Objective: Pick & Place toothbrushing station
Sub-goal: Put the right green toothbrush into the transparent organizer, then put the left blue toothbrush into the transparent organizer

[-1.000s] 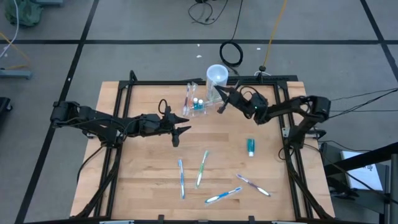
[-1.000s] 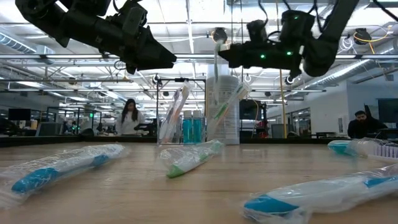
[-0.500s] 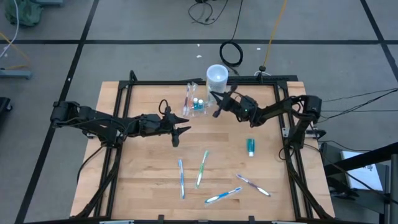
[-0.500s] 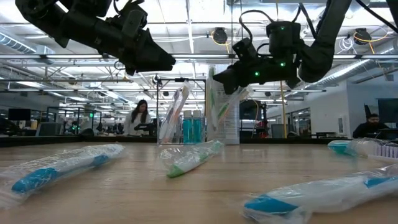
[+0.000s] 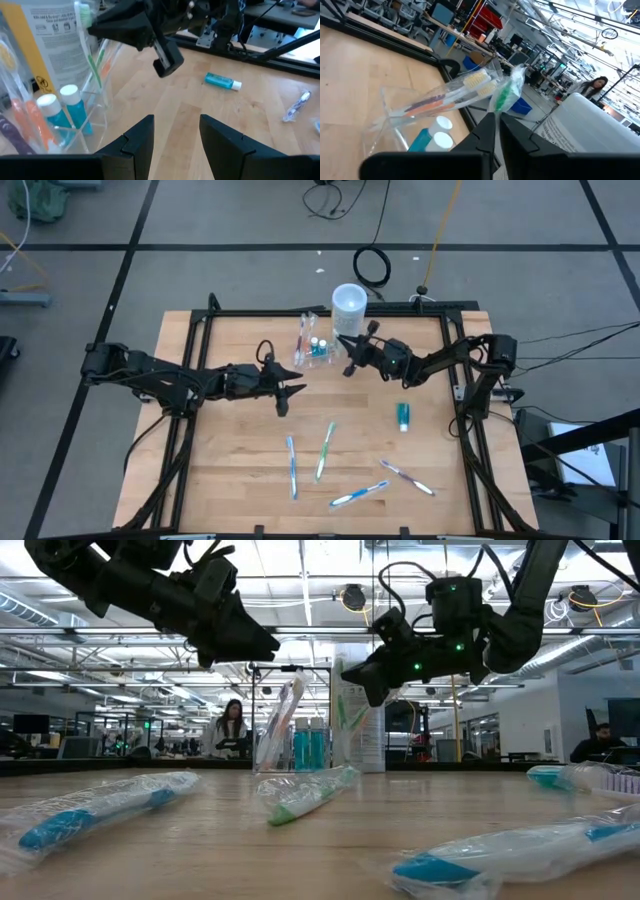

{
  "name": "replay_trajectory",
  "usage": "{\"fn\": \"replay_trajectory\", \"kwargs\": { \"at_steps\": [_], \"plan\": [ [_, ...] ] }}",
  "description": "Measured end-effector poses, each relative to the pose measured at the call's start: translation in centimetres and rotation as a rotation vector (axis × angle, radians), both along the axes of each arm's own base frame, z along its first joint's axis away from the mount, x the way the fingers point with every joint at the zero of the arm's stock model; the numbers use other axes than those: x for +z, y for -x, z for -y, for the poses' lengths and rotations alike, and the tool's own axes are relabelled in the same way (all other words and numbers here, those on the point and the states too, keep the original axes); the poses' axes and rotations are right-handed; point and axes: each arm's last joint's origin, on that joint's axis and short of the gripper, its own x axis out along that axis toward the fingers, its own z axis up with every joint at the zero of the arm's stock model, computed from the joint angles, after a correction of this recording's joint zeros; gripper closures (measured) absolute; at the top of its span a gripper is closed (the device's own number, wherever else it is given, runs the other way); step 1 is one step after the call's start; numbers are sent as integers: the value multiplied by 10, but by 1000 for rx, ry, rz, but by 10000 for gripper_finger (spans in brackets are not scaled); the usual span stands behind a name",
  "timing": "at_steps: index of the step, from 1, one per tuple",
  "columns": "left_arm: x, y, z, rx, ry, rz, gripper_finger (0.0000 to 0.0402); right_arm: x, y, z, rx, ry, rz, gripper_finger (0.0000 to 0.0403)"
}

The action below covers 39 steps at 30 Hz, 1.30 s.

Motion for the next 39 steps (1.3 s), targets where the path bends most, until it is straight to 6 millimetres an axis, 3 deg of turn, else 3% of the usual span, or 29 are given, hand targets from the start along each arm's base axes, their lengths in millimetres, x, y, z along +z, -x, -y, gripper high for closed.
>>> {"fn": "replay_trajectory", "kwargs": {
  "at_steps": [14, 24, 31, 39],
  "plan": [
    [-1, 0, 0, 2, 6, -14, 240, -4, 0, -1, -4, 27, -72, 289],
    [-1, 0, 0, 2, 7, -14, 240, 32, 5, -24, -164, 75, 38, 285],
    [-1, 0, 0, 3, 9, -12, 240, 52, 8, -39, -30, -5, 185, 289],
    [-1, 0, 0, 9, 28, -7, 240, 55, 5, -46, 222, -83, 259, 293]
  ]
}}
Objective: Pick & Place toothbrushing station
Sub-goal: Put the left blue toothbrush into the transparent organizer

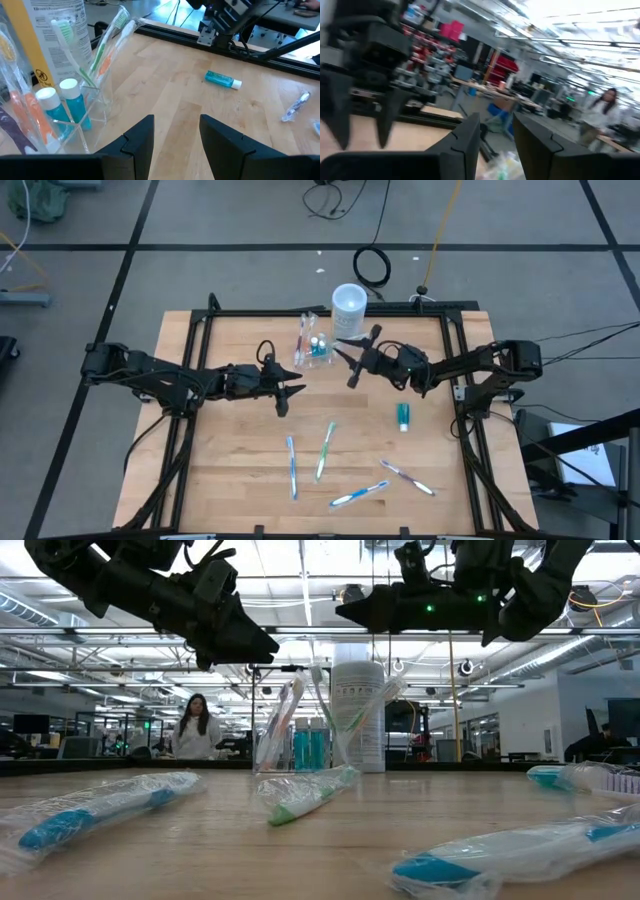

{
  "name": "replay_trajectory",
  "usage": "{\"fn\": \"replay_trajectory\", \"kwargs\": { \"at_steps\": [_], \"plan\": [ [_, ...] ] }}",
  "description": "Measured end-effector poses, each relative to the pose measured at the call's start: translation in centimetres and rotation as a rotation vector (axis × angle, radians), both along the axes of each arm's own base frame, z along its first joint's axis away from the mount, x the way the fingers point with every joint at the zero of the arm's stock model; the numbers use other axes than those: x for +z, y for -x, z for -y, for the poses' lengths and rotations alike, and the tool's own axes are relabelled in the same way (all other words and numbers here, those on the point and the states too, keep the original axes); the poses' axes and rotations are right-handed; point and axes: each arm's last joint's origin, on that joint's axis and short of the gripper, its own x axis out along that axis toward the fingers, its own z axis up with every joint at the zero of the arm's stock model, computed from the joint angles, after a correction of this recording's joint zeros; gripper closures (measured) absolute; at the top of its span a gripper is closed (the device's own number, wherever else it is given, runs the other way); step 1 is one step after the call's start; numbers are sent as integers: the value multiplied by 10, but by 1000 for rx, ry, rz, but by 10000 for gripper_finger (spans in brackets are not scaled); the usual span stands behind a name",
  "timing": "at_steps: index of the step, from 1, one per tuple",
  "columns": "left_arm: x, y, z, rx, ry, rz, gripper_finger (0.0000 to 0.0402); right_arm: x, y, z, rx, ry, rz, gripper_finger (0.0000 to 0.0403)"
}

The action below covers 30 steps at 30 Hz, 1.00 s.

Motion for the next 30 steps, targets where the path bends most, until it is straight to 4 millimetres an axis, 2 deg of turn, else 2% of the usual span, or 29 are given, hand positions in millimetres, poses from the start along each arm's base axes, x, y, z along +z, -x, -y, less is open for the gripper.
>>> {"fn": "replay_trajectory", "kwargs": {
  "at_steps": [5, 12, 18, 22, 26, 30],
  "plan": [
    [-1, 0, 1, -30, 22, -5, 240, 1, -1, -6, 114, -29, 15, 295],
    [-5, 1, 11, -104, 230, -26, 241, 11, 2, -16, 258, -66, 49, 302],
    [-2, 2, 43, -241, 250, -1, 241, 20, 11, -24, 276, -105, -62, 305],
    [-4, 8, 67, -316, 297, -41, 241, 18, 19, -32, 297, -171, -202, 306],
    [-16, 20, 88, -296, 523, -194, 241, 21, 25, -38, 313, -157, -244, 305],
    [-35, 33, 104, -135, 781, -386, 241, 26, 25, -40, 323, -143, -204, 307]
  ]
}}
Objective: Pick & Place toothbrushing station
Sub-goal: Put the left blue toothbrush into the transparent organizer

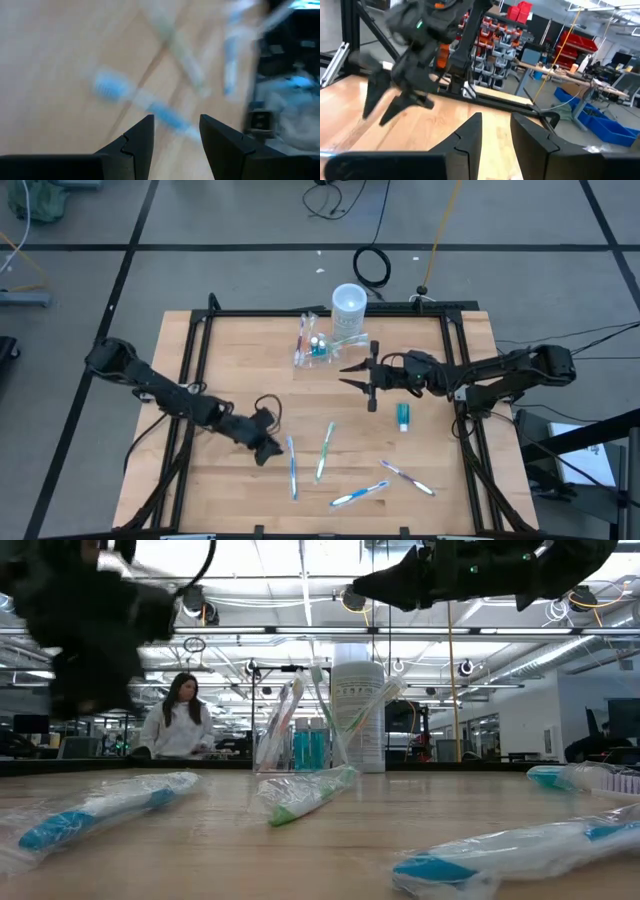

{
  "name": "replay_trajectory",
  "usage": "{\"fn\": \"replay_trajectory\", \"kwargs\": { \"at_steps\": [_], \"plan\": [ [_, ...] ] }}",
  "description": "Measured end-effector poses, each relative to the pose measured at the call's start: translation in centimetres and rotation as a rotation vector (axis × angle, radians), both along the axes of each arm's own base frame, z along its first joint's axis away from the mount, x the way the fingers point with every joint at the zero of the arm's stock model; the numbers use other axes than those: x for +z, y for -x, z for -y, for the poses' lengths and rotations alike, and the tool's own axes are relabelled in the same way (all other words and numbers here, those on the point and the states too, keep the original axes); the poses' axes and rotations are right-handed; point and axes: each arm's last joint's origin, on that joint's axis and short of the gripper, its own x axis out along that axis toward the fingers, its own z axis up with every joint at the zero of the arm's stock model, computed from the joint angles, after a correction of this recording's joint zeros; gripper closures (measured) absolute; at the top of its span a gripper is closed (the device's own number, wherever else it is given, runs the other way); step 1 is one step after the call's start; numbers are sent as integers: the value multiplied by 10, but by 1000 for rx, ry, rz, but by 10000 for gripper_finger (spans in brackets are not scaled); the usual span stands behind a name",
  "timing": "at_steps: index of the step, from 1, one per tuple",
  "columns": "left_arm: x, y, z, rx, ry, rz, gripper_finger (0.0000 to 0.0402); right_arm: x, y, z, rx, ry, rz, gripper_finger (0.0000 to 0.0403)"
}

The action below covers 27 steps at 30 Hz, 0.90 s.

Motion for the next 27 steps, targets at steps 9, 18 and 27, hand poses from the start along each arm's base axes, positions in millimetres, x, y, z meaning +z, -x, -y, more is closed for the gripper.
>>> {"fn": "replay_trajectory", "kwargs": {
  "at_steps": [9, 18, 27],
  "plan": [
    [-32, -3, 16, 205, 208, -196, 241, 0, 0, 0, -1, -15, -1, 307],
    [-47, -16, 6, 214, 209, -206, 241, 0, 0, 0, -1, -39, -1, 309],
    [-56, -32, -3, 189, 199, -124, 241, 0, 0, 0, -1, -39, 1, 310]
  ]
}}
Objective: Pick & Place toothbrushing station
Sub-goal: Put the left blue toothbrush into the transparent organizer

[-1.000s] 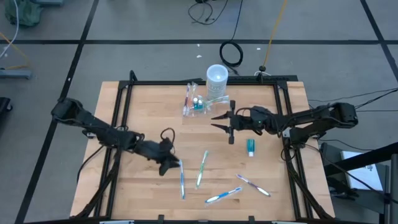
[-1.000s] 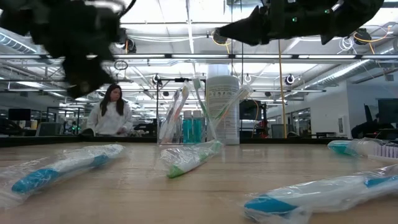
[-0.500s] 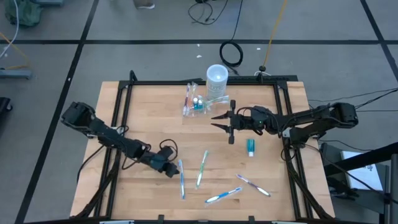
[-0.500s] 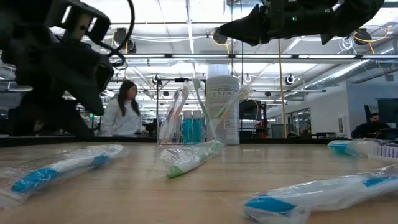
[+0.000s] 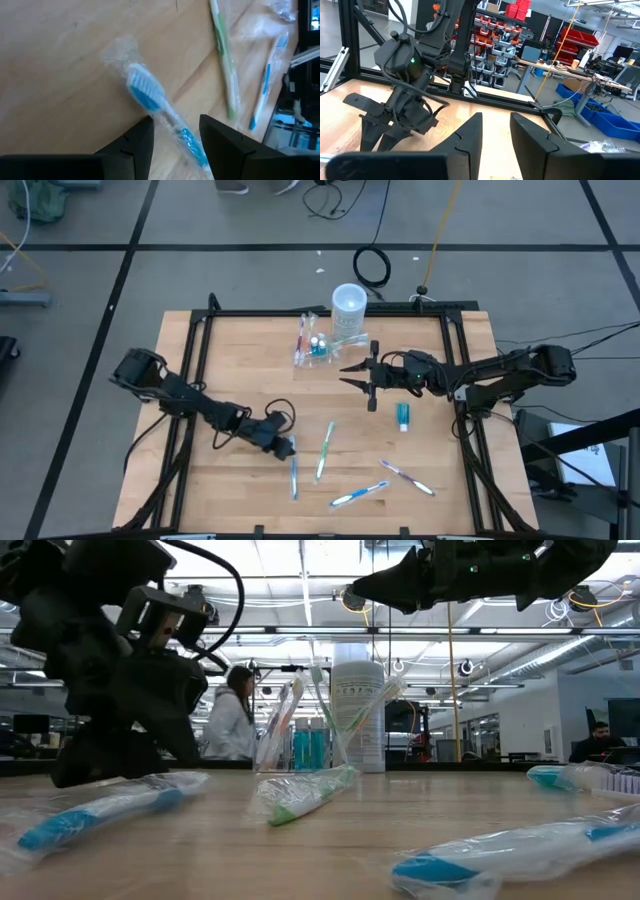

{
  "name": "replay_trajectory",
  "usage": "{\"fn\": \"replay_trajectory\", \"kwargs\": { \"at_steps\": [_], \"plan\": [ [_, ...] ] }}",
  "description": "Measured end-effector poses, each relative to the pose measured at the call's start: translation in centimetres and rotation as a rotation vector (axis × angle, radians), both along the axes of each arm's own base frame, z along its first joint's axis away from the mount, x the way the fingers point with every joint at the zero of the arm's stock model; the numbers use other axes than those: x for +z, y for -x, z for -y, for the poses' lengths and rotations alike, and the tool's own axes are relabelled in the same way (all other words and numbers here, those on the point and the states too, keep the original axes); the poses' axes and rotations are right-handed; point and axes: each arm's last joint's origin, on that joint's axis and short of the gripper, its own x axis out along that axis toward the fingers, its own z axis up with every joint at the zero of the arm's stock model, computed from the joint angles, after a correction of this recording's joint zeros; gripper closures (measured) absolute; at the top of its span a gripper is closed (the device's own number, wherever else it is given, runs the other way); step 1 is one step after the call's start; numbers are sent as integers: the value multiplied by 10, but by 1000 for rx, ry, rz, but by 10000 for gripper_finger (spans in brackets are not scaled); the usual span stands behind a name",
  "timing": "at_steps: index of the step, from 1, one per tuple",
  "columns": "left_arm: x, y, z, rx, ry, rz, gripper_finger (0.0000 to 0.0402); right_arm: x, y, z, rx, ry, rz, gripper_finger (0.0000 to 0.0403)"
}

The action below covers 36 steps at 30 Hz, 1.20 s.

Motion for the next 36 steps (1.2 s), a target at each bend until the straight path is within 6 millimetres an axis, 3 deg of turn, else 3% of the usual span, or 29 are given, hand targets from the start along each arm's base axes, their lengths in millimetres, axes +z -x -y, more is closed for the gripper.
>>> {"fn": "replay_trajectory", "kwargs": {
  "at_steps": [11, 22, 28, 31, 36],
  "plan": [
    [-10, -5, -9, -37, -18, -35, 249, 0, 0, 0, 0, -4, -2, 314],
    [-6, -8, -9, -88, -82, 41, 389, -1, 0, 0, -1, -117, -1, 314],
    [-2, -13, -7, -143, -138, 126, 389, -4, 0, 0, -3, -145, -27, 314],
    [9, -22, -7, -183, -191, 196, 397, -5, 0, 0, -4, -147, -39, 314],
    [42, -38, -20, -214, -339, 353, 394, -5, 0, 0, -6, -191, -41, 314]
  ]
}}
